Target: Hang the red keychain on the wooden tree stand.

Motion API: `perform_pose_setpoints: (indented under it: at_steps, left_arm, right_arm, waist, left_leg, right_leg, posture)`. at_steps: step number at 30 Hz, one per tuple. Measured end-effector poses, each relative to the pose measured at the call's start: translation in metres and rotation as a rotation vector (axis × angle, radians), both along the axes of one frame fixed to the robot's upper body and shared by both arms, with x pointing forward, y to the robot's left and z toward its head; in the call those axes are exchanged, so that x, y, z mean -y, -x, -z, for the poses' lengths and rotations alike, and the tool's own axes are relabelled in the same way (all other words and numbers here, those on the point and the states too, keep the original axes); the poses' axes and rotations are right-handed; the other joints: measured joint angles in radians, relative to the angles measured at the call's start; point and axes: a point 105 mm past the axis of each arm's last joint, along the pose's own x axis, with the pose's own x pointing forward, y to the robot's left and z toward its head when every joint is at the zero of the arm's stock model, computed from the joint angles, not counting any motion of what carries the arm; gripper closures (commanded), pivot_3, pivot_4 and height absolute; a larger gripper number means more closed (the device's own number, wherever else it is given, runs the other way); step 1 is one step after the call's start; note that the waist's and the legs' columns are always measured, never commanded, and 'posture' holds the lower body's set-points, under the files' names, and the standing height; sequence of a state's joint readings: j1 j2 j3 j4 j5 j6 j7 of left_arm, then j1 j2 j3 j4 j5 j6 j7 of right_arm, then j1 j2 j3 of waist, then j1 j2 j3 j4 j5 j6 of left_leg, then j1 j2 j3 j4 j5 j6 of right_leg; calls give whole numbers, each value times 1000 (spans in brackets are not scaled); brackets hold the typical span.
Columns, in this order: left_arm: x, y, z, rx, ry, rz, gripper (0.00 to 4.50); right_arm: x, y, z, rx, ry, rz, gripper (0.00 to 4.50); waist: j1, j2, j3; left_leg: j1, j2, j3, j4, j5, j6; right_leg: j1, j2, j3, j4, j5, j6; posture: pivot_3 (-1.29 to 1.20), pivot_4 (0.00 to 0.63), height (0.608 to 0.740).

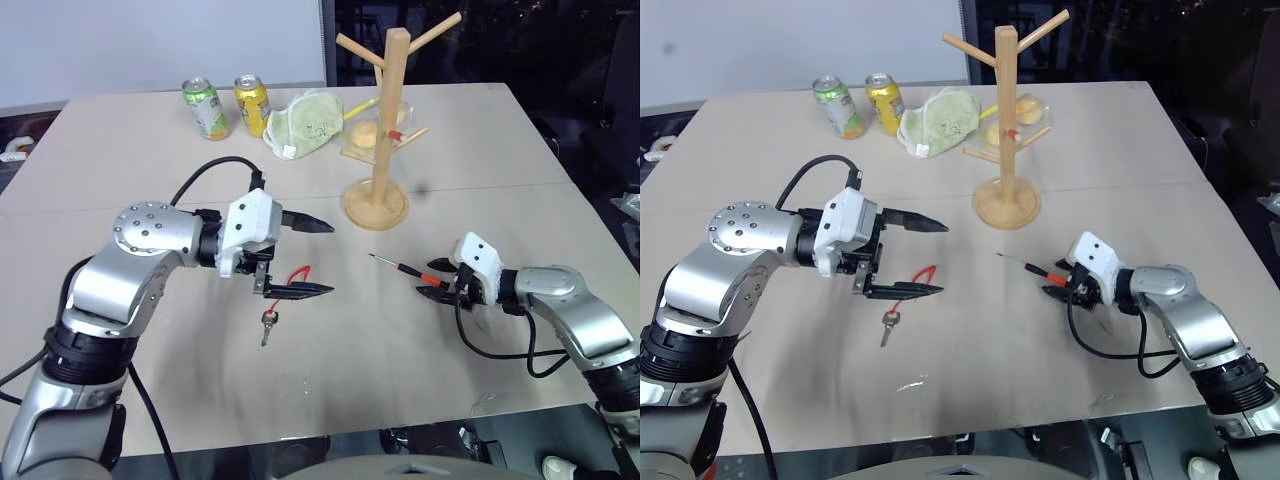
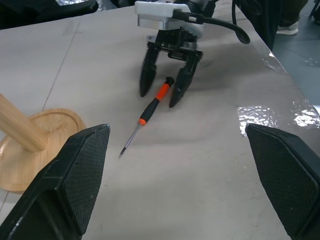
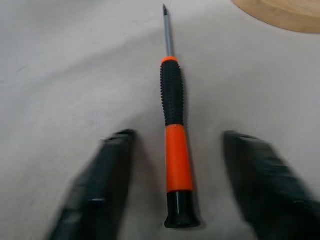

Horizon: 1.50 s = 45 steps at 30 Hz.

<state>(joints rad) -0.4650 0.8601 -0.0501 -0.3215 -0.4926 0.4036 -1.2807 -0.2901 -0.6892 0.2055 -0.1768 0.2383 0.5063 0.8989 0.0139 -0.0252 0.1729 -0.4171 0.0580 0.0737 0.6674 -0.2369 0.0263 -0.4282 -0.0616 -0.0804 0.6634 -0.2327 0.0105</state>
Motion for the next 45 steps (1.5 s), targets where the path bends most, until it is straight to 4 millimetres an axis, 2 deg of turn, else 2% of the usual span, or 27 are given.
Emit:
perform_pose_setpoints:
  at_steps: [3,4,13,19,22,25,29,34,42,45]
  left_arm:
    - [0,0,0,1,0,-3,0]
    - [0,0,0,2,1,-6,0]
    - [4,2,-2,-14,10,-4,0]
    - [9,3,-14,-16,38,5,0]
    - [12,2,-20,2,50,16,0]
    - [20,1,-24,13,73,43,0]
    - [30,-2,-20,-3,95,71,0]
    - [37,-8,-23,26,107,83,0]
    - [37,-10,-22,38,108,76,0]
    - [36,-11,-21,43,106,70,0]
  right_arm:
    - [-4,3,1,7,9,-36,4423]
    - [-4,3,1,12,13,-40,4490]
    - [-1,1,0,30,-10,2,4490]
    - [24,14,-21,100,-38,107,4490]
    - [38,13,-24,105,-42,188,4490]
    - [60,-5,-31,142,-39,338,4490]
    - [91,-39,-25,147,-20,549,4490]
    - [109,-73,-18,93,-59,712,4490]
    - [118,-88,-16,31,-83,767,4490]
    - [120,-88,-14,27,-82,772,3044]
  waist:
    - [-1,0,0]
    - [-1,0,0]
    - [0,0,0]
    - [3,0,0]
    - [1,0,0]
    - [-2,0,0]
    - [-2,0,0]
    - [-4,0,0]
    - [-4,0,0]
    - [-4,0,0]
  left_leg:
    - [0,0,0,0,0,0]
    - [0,0,0,0,0,0]
    - [1,0,0,1,0,0]
    - [0,0,0,1,0,0]
    - [0,0,0,1,0,0]
    - [2,0,0,1,0,0]
    - [2,0,0,2,0,0]
    - [1,0,0,1,0,0]
    - [2,-1,1,1,0,1]
    - [2,-2,0,2,0,1]
  right_leg:
    - [0,0,0,0,0,0]
    - [0,0,0,0,0,0]
    - [1,0,0,1,0,0]
    - [1,0,0,0,0,0]
    - [1,0,0,0,0,0]
    - [1,1,3,1,2,0]
    - [1,8,10,1,3,-1]
    - [0,11,15,0,3,-1]
    - [0,12,20,-1,4,0]
    - [1,14,24,0,4,1]
  posture:
    - [0,150,740]
    - [0,150,740]
    - [0,150,740]
    - [0,150,740]
    - [0,150,740]
    - [0,150,740]
    - [0,150,740]
    - [0,150,740]
    - [0,150,740]
    - [0,150,740]
